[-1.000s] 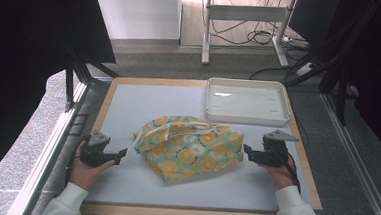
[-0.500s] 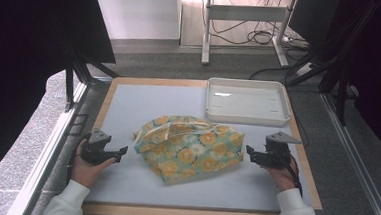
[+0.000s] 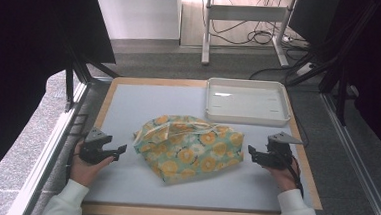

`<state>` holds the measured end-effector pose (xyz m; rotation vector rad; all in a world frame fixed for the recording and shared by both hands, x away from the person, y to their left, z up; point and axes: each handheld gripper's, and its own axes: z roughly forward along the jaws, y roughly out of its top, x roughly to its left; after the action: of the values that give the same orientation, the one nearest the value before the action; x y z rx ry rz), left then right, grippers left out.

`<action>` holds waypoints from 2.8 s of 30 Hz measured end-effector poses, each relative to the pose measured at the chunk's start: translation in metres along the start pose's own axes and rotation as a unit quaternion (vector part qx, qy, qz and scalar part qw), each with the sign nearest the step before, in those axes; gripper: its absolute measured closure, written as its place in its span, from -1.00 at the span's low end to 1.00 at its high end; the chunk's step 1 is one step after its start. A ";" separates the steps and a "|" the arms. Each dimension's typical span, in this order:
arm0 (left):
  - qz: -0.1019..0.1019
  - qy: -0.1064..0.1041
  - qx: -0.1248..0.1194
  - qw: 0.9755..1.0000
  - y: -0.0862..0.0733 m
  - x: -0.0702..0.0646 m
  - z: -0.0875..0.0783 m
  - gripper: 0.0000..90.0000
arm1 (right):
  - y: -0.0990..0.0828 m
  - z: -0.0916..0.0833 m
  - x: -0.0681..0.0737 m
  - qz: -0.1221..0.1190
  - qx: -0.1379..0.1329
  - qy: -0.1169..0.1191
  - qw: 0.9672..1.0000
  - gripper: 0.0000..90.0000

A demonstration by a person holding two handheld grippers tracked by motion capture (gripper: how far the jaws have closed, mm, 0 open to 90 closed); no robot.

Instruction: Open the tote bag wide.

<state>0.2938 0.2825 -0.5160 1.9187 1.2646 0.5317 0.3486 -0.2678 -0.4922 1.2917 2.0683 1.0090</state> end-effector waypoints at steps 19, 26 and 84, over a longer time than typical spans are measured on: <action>0.008 -0.024 -0.054 0.998 0.029 -0.007 -0.031 -0.12 | 0.000 0.002 -0.002 0.007 0.004 -0.010 1.000 -0.58; 0.039 -0.049 -0.063 0.996 0.050 -0.025 -0.036 -0.14 | 0.000 0.002 -0.002 0.006 0.005 -0.011 1.000 -0.58; 0.120 -0.121 0.011 0.985 0.080 -0.071 0.003 0.43 | -0.002 0.002 -0.005 0.008 0.014 -0.024 1.000 -0.58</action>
<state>0.3132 0.2000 -0.4506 2.0965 0.8946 0.3898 0.3515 -0.2725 -0.4954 1.3354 2.0463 0.9486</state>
